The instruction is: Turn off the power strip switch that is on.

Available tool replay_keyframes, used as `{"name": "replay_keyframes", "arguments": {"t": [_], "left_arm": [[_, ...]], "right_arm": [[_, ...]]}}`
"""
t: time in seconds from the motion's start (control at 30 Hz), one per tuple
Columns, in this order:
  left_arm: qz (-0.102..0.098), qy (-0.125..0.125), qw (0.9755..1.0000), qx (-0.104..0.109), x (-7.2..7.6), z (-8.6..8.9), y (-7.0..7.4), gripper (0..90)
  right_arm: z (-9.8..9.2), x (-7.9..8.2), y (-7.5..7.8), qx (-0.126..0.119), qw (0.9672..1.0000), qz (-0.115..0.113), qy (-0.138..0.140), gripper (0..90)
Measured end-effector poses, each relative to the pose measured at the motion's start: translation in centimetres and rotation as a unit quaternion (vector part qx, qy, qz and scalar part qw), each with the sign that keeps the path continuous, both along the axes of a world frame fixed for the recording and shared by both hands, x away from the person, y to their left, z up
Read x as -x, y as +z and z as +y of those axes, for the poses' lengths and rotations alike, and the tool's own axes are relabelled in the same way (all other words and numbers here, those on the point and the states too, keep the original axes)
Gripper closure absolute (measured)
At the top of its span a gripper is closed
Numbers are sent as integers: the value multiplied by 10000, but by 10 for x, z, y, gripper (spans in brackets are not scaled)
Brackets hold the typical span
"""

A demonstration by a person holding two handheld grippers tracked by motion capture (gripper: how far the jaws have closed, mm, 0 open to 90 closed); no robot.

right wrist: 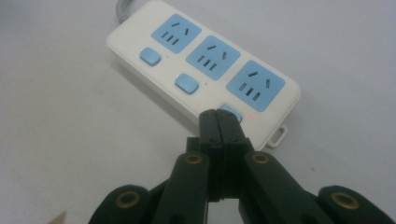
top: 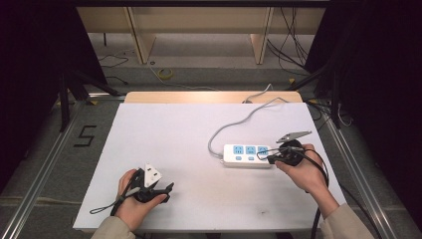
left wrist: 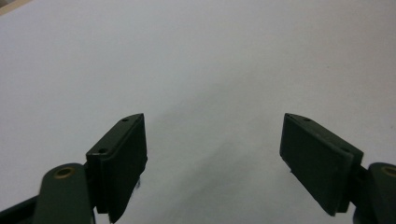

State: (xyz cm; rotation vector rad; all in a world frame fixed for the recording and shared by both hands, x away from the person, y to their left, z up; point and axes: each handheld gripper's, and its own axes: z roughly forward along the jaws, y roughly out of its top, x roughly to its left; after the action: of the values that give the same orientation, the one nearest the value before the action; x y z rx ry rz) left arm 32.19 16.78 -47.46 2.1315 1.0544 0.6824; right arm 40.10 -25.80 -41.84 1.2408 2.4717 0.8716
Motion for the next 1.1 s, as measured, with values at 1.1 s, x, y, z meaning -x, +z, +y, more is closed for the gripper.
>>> {"name": "replay_keyframes", "arguments": {"t": [1.1], "left_arm": [[-3, 0, 10000, -9, 0, 1, -1, 228]], "right_arm": [[6, -16, 3, 161, 9997, 151, -41, 900]]}}
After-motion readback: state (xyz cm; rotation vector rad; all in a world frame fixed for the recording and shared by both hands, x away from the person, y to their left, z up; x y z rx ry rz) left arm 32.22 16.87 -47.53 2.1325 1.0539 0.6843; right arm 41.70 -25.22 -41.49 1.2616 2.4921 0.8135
